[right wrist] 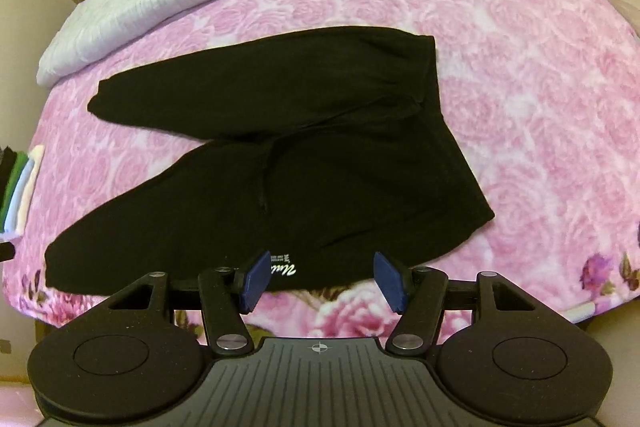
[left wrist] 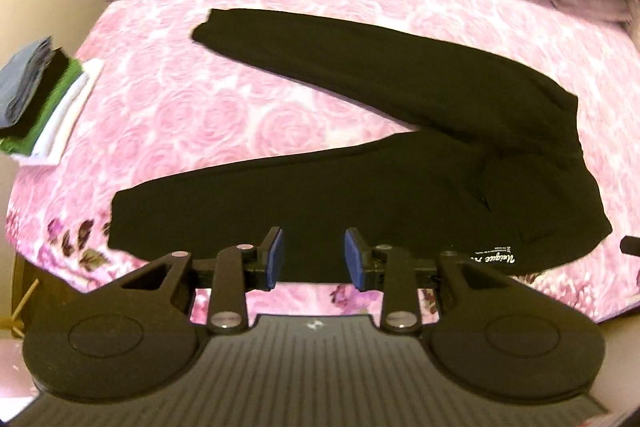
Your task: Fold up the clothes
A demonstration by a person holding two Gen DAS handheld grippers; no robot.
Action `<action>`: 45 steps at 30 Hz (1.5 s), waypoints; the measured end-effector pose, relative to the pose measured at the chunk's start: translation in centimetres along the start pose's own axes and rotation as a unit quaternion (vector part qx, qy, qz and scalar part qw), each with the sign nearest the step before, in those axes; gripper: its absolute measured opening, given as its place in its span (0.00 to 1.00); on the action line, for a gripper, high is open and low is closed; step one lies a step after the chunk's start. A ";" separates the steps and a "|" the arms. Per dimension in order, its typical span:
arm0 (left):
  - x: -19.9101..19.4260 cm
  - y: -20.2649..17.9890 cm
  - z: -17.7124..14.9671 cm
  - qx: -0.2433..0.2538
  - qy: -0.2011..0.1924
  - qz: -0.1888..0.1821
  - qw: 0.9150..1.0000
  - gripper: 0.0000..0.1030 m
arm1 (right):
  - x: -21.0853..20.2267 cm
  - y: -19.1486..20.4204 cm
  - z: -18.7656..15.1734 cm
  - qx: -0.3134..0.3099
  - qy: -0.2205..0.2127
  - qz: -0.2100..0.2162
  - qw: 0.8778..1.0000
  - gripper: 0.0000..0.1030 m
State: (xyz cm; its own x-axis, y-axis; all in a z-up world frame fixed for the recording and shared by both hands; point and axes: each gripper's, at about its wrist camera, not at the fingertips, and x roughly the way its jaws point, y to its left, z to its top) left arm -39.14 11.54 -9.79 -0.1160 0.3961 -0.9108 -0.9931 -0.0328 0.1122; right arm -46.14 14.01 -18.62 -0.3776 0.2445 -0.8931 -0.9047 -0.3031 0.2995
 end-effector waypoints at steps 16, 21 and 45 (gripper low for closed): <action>1.1 5.9 -3.1 0.016 0.028 -0.013 0.999 0.29 | -1.7 4.4 -3.1 0.024 0.003 -0.028 0.999 0.64; 1.8 8.0 -2.5 0.025 0.030 -0.019 0.999 0.29 | -1.4 6.0 -3.5 0.042 0.003 -0.037 0.998 0.64; 16.3 7.6 7.0 0.027 -0.009 -0.141 0.990 0.29 | 8.9 6.9 3.3 0.045 0.004 -0.057 0.997 0.64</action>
